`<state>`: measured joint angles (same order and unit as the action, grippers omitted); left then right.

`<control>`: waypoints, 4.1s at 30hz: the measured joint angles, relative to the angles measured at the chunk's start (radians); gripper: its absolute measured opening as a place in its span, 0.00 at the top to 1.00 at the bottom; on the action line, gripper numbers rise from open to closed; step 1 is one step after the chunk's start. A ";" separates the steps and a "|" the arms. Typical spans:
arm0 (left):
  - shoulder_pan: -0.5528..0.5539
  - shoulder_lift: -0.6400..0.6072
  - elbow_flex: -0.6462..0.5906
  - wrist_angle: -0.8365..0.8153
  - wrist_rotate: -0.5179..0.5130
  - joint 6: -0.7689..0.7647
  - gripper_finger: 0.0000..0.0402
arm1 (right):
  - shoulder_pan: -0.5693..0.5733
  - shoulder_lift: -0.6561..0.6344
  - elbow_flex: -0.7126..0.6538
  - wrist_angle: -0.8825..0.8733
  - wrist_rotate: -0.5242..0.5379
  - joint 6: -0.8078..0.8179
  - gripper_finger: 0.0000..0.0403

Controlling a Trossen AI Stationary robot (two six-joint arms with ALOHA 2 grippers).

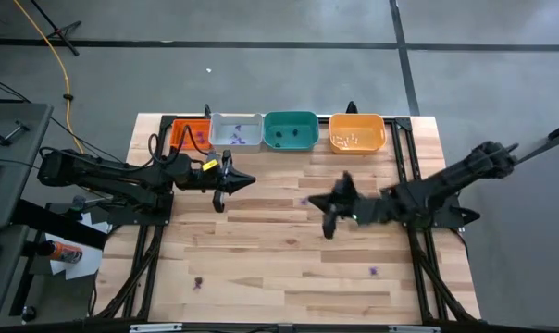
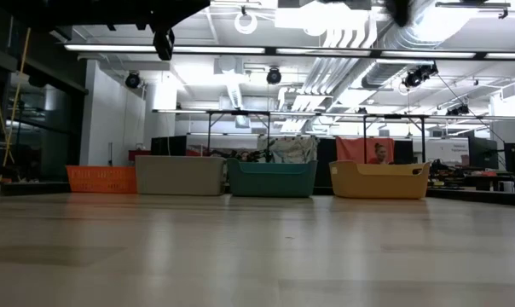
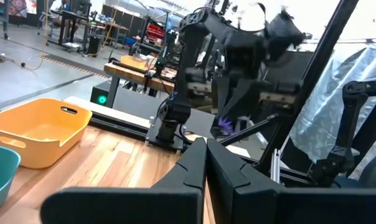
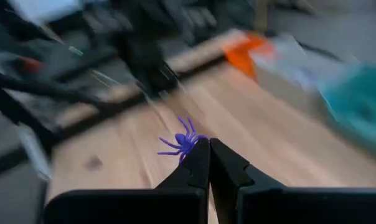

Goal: Sort Halloween decoration
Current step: Put the violet spider into the orange bin

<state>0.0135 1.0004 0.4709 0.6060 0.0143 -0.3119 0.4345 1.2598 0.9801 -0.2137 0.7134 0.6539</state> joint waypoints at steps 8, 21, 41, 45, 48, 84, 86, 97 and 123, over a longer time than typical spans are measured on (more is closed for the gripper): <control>0.000 -0.013 0.005 0.007 0.005 0.015 1.00 | -0.278 0.005 0.000 0.440 -0.422 -0.377 1.00; 0.111 -0.046 0.162 -0.226 0.158 0.257 1.00 | -0.478 0.005 -0.001 0.450 -0.664 -0.428 1.00; 0.139 -0.043 0.168 -0.236 0.101 0.262 1.00 | -0.502 0.005 -0.001 0.420 -0.725 -0.532 1.00; 0.139 -0.043 0.168 -0.235 0.095 0.262 1.00 | -0.523 0.005 -0.001 0.420 -0.763 -0.532 1.00; 0.138 -0.043 0.168 -0.235 0.082 0.262 1.00 | -0.541 0.005 -0.001 0.420 -0.784 -0.532 1.00; 0.071 0.312 0.435 -0.198 -0.023 0.077 0.48 | -0.561 0.005 -0.001 0.436 -0.772 -0.569 1.00; 0.071 0.331 0.435 -0.189 -0.023 0.062 0.48 | -0.561 0.005 -0.001 0.436 -0.758 -0.573 1.00; 0.082 0.355 0.435 -0.130 -0.063 0.061 0.49 | -0.561 0.005 -0.001 0.434 -0.750 -0.584 1.00; 0.111 0.361 0.435 -0.137 -0.106 0.078 0.98 | -0.561 0.005 -0.001 0.432 -0.751 -0.583 1.00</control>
<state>0.1249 1.3617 0.9054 0.4687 -0.0916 -0.2340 -0.1265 1.2652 0.9787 0.2188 -0.0372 0.0704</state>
